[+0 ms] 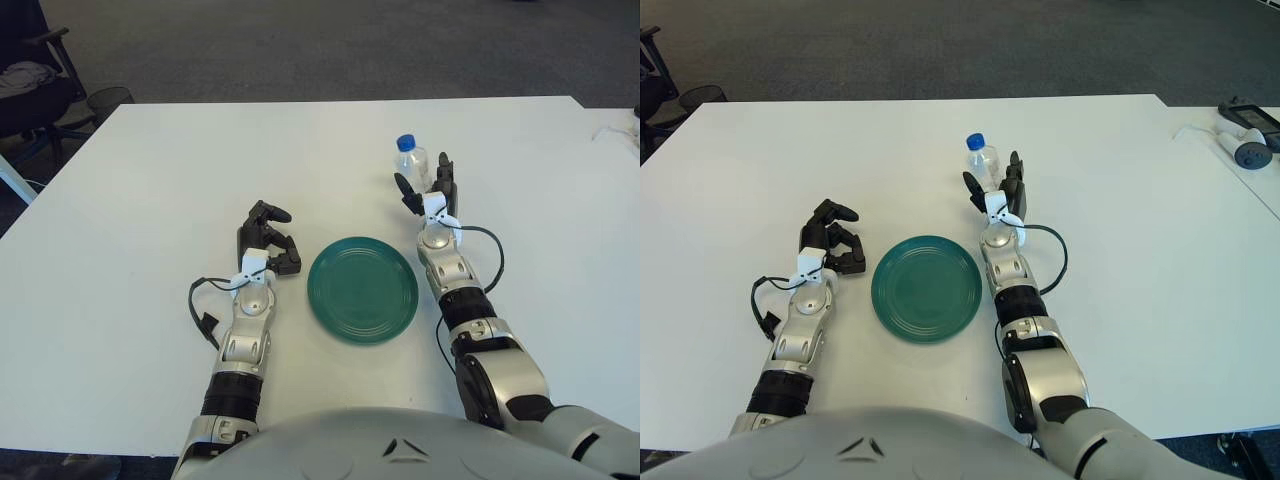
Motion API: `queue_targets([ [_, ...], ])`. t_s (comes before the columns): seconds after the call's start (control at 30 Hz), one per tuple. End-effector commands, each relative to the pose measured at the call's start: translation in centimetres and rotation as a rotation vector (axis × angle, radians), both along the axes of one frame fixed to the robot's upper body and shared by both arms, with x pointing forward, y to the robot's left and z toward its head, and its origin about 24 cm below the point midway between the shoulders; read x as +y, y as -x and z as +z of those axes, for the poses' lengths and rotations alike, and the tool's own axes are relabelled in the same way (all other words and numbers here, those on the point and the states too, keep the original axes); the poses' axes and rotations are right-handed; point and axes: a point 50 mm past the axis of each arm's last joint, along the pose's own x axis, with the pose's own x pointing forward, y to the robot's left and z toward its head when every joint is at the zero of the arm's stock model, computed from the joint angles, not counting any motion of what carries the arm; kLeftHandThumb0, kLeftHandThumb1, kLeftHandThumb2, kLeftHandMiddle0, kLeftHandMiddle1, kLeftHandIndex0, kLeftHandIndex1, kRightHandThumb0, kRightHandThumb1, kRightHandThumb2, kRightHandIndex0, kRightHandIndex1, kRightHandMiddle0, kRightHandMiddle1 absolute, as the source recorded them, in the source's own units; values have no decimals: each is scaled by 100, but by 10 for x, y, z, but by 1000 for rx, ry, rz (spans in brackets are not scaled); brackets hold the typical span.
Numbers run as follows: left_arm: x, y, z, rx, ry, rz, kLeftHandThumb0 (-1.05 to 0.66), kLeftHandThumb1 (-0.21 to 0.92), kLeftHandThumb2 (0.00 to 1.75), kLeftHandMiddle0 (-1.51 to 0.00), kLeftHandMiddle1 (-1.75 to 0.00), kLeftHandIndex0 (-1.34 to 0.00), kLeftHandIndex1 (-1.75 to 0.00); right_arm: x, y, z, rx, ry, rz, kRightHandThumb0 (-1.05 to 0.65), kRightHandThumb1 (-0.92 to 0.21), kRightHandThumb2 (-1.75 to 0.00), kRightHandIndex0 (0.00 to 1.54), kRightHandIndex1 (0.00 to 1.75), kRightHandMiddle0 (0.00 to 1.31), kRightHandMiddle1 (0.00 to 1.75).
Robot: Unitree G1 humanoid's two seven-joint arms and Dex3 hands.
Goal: Put the bottle into the plate.
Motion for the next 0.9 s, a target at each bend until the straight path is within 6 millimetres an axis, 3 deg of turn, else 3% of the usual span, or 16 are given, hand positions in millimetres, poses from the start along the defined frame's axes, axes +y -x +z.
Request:
queue_targets([
  [0.0,4,9,-17,98,2,4,0,-6,175,-88,-174,-68,-175,0,-5,4,-12,14,30,-104,-92,-29,4,0,0,11],
  [0.87,4,13,-17,95,-3,20,0,-6,174,-88,-174,-68,-175,9,-19,7,53,88,36,-105,-92,-35,6,1,0,15],
])
